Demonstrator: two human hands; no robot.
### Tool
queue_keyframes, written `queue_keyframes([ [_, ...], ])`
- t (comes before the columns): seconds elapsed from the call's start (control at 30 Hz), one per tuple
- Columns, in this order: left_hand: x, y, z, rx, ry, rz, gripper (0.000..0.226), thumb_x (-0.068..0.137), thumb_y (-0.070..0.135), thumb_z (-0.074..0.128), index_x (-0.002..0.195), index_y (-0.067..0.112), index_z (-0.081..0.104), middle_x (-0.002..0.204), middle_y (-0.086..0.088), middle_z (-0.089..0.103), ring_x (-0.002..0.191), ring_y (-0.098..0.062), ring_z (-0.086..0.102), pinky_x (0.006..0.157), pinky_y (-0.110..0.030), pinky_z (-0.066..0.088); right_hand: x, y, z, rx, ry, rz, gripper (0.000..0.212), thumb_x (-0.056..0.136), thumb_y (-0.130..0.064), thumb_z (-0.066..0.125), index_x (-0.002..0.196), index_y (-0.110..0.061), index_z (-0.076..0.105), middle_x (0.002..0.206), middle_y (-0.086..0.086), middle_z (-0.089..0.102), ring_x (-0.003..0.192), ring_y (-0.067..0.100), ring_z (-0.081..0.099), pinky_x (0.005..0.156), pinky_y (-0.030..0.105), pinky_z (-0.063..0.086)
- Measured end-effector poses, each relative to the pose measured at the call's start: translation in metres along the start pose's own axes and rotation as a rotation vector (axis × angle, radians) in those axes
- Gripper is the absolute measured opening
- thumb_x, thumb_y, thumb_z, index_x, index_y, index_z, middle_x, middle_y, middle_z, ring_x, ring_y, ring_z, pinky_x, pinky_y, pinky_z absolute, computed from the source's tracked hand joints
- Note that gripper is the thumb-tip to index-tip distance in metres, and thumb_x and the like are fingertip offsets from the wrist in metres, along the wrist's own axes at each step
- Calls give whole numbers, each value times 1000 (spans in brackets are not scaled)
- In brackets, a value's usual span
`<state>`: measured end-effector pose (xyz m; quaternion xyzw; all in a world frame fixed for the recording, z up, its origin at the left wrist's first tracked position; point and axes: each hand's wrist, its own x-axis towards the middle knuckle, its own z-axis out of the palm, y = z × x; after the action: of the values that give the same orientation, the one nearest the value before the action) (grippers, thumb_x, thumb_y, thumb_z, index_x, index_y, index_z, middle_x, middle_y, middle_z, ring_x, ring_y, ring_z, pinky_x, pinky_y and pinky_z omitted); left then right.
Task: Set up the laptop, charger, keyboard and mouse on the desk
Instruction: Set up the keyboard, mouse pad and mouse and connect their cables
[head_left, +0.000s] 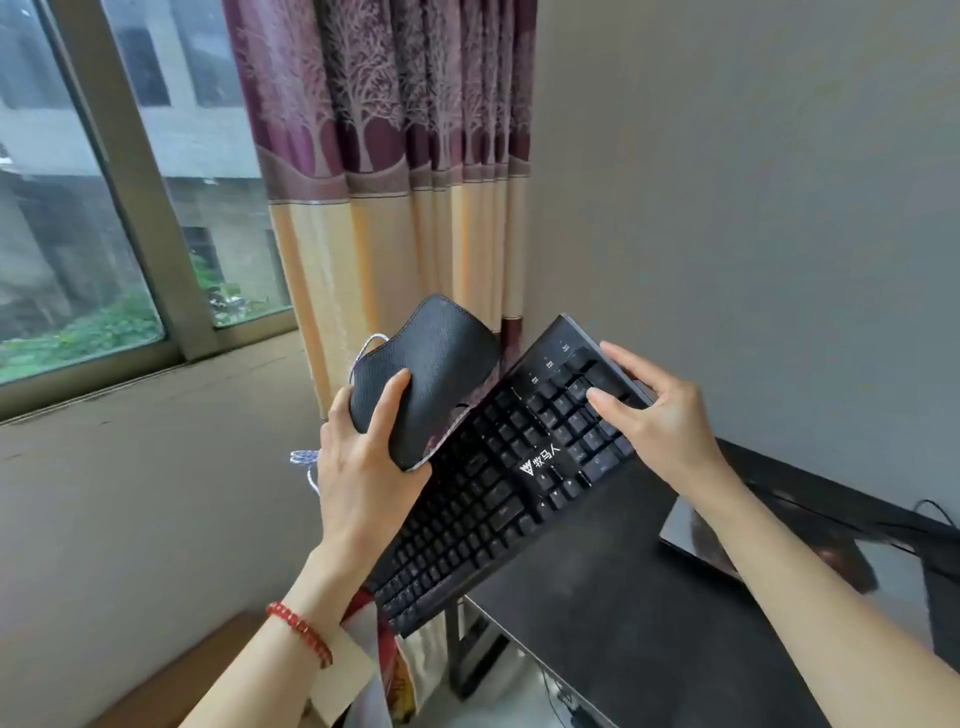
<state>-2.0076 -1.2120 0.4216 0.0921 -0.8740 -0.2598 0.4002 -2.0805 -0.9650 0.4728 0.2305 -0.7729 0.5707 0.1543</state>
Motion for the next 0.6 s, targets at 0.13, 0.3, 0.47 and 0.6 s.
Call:
queue_keyframes([
  [0.13, -20, 69, 48, -45, -104, 41, 92, 61, 20, 79, 132, 48, 27, 141, -14, 30, 120, -34, 37, 94, -47, 41, -40, 33, -98, 38, 166, 122, 46, 77, -16, 72, 120, -26, 60, 101, -35, 58, 93, -23, 55, 74, -4, 40],
  [0.3, -70, 159, 118, -87, -271, 127, 93, 61, 20, 77, 134, 46, 27, 141, -16, 29, 118, -36, 38, 95, -47, 41, -112, 88, -211, 24, 356, 305, 43, 77, -18, 72, 118, -23, 62, 113, -14, 66, 104, -3, 61, 88, 17, 49],
  [0.47, -115, 218, 173, -99, -412, 198, 89, 64, 20, 75, 134, 44, 26, 140, -15, 29, 117, -36, 38, 94, -50, 44, -186, 137, -279, 94, 613, 504, 42, 79, -7, 69, 117, -23, 62, 100, -19, 68, 89, -9, 63, 72, 11, 51],
  [0.6, -138, 247, 214, -107, -500, 220, 87, 65, 22, 73, 134, 44, 25, 140, -15, 29, 117, -36, 38, 93, -52, 44, -236, 177, -302, 135, 832, 660, 42, 80, -8, 68, 120, -21, 60, 105, -11, 65, 92, -3, 62, 76, 14, 49],
])
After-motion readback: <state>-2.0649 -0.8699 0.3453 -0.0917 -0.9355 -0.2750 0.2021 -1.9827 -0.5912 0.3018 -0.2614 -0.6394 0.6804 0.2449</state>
